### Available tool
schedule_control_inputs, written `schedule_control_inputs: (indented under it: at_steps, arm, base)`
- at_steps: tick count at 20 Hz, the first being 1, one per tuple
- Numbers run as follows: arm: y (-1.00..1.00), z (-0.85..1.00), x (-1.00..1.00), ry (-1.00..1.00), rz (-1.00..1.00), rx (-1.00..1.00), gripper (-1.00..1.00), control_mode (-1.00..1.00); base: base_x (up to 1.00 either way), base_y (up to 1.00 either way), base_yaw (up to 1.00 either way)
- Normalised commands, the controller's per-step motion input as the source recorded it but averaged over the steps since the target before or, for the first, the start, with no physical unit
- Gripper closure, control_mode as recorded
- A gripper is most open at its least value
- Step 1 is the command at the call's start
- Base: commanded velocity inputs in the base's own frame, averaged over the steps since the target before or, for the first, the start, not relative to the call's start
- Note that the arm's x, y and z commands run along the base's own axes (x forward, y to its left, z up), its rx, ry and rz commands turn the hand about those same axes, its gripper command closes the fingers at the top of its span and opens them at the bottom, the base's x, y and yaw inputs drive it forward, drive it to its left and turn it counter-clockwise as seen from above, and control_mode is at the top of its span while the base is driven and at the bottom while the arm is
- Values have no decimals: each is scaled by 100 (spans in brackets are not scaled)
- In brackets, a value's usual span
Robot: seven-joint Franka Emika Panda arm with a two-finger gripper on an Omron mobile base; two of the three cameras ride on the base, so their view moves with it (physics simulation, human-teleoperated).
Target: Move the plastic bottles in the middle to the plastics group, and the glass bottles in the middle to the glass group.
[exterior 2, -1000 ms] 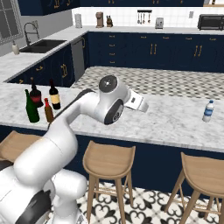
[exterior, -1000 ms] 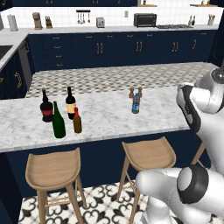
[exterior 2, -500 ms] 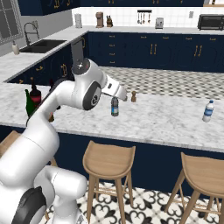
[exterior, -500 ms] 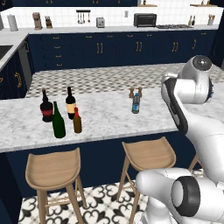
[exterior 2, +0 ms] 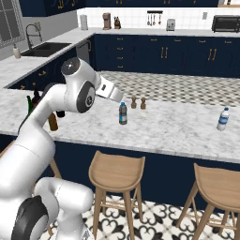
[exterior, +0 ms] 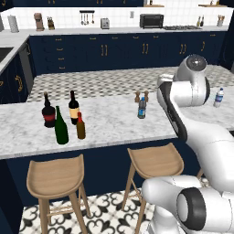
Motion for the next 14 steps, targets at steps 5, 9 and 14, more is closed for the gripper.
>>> schedule_control_inputs:
  at_steps: [5,9,14]
  arm:
    - [18,4,12,3,11,1,-100,-100]
    - [14,-22,67,9,18,2,-100,-100]
    - [5,-65,78,11,6,0,-100,-100]
  base:
    - [0,0,0]
    - [0,0,0]
    - [0,0,0]
